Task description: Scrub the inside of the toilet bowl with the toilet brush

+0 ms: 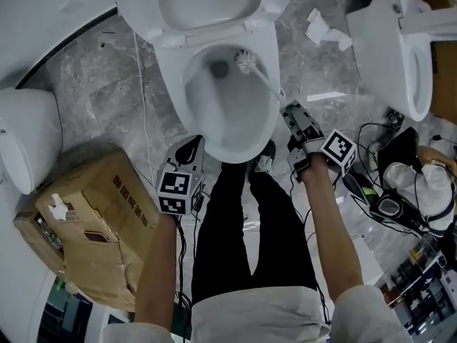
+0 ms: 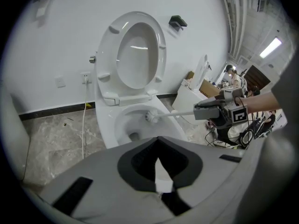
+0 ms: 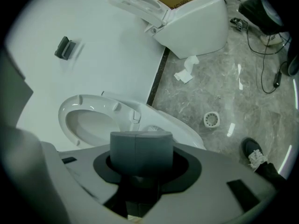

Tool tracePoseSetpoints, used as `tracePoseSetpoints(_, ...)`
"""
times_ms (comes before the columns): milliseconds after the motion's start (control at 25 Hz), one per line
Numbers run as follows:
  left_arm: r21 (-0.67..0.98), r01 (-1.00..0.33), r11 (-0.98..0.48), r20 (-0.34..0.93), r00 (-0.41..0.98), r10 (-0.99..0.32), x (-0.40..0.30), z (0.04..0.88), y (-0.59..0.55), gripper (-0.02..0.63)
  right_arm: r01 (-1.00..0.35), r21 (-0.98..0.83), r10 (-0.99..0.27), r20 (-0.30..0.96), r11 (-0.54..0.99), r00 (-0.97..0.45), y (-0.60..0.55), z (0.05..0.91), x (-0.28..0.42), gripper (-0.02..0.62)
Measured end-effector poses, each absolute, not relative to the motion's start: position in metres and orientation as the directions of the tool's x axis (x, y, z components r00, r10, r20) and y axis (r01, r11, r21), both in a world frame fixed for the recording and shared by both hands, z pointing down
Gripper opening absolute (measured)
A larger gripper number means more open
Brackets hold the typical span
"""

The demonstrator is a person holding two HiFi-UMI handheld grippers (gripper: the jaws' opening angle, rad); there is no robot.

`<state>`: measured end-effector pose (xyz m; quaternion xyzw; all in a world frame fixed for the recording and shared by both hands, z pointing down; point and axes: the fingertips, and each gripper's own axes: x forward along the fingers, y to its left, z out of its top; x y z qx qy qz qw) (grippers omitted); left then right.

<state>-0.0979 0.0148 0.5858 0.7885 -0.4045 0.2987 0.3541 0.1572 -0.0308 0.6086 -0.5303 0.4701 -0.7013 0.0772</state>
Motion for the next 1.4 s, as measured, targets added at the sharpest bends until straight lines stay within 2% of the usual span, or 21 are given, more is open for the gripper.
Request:
tracePoseSetpoints(440, 0.307, -0.860, -0.407, 0.744, 0.484, -0.461, -0.069, 0.573, 0.052, 0.028, -0.257, -0.742, -0.652, 0.668, -0.619, -0.359, 0.008, 0.612, 0.179, 0.184)
tracePoseSetpoints(760, 0.323, -0.866, -0.382, 0.729, 0.485, -0.483, -0.035, 0.572, 0.085, 0.028, -0.210, -0.708, -0.637, 0.702, -0.675, -0.319, 0.044, 0.621, 0.195, 0.183)
tracePoseSetpoints(1400, 0.315, -0.912, -0.261, 0.730, 0.409, -0.547, -0.057, 0.565, 0.154, 0.028, -0.253, -0.638, -0.555, 0.763, -0.727, -0.332, 0.109, 0.610, 0.209, 0.181)
